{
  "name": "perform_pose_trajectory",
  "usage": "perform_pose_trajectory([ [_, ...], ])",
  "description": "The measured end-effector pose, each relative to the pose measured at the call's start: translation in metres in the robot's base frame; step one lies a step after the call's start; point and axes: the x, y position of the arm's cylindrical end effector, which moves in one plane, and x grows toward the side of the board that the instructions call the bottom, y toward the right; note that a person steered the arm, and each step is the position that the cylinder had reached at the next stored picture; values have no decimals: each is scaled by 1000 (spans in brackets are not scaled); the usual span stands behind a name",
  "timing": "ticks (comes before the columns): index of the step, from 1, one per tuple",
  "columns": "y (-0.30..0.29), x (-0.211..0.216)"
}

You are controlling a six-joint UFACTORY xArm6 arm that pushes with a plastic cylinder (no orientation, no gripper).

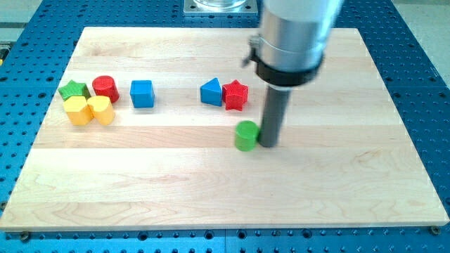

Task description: Move the green circle closely to the red star

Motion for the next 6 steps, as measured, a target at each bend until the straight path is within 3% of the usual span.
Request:
perform_pose_trajectory([
  [1,-17,-5],
  [2,22,40],
  [3,-39,8],
  [4,-49,10],
  [5,-97,28],
  [6,-119,-11],
])
